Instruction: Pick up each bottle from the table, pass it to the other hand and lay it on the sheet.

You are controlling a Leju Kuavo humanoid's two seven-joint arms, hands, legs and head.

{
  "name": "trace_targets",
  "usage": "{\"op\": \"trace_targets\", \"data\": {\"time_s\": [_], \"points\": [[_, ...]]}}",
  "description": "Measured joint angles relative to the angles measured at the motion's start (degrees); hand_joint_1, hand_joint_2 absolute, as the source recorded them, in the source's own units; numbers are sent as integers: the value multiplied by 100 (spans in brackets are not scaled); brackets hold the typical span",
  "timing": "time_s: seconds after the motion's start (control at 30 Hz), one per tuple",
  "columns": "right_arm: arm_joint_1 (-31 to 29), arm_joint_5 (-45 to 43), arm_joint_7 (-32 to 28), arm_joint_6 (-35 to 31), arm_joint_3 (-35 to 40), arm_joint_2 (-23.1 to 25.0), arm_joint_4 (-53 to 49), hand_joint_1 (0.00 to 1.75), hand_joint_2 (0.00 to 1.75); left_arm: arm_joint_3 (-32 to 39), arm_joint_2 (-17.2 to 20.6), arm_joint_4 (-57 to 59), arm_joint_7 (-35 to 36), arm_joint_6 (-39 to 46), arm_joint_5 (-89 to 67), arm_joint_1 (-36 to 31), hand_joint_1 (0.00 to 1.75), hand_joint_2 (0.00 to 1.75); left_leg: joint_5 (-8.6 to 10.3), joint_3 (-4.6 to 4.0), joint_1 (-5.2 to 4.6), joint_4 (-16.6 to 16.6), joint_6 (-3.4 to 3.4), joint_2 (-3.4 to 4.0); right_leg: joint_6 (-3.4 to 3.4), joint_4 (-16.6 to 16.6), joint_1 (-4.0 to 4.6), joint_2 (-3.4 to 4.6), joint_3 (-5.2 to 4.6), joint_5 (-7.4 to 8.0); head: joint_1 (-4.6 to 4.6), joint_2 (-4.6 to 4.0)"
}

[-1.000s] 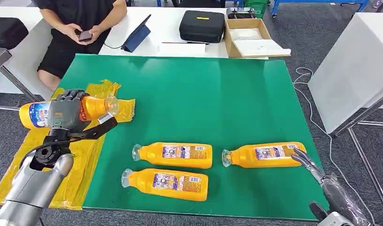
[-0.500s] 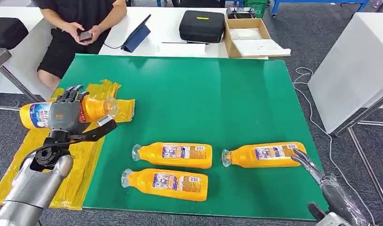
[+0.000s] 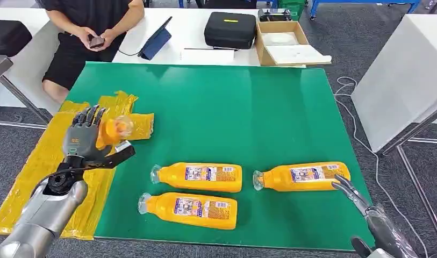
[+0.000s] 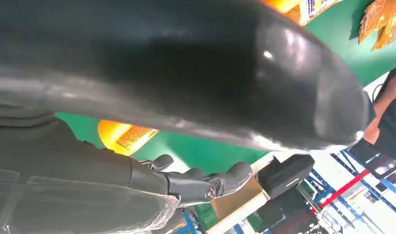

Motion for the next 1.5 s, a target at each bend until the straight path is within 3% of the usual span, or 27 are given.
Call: {"op": "trace_targets", "data": {"time_s": [0.7,0.83,1.0,1.13,1.27,1.5], "points": [[67,263,164,-160,151,-90,-118,0,0,-197,-48,644,84,-225,292,-320,0,0,0,3,1,-1,0,1,0,1,0,0,7,0,0,0],[-47,227,199,-153,254,2,-112,0,0,-153,-59,133,-324,-420,1282,-188,0,0,1,2,1,0,0,0,0,1,0,-1,6,0,0,0],[-174,84,46,-107,123,9,-62,0,0,44,-59,-1103,-873,-1050,3778,101,0,0,0,3,-1,-1,0,2,0,2,0,1,15,0,0,0],[-259,350,41,-390,-37,31,63,0,0,508,79,-2440,-1239,-1662,6583,800,0,0,-2,7,-1,-2,0,31,0,1,-2,29,13,0,0,0],[-243,485,50,-711,-306,157,197,0,0,1172,442,-3879,-1467,-2156,8484,1993,0,0,-7,3,1,-5,-3,46,-1,0,-1,36,2,-2,-2,0],[292,234,-63,-949,-1209,218,317,0,0,2451,577,-5537,-1784,-3217,9584,4255,0,0,-14,-14,2,-9,-7,39,-6,-4,4,31,-27,-8,0,0]]}}
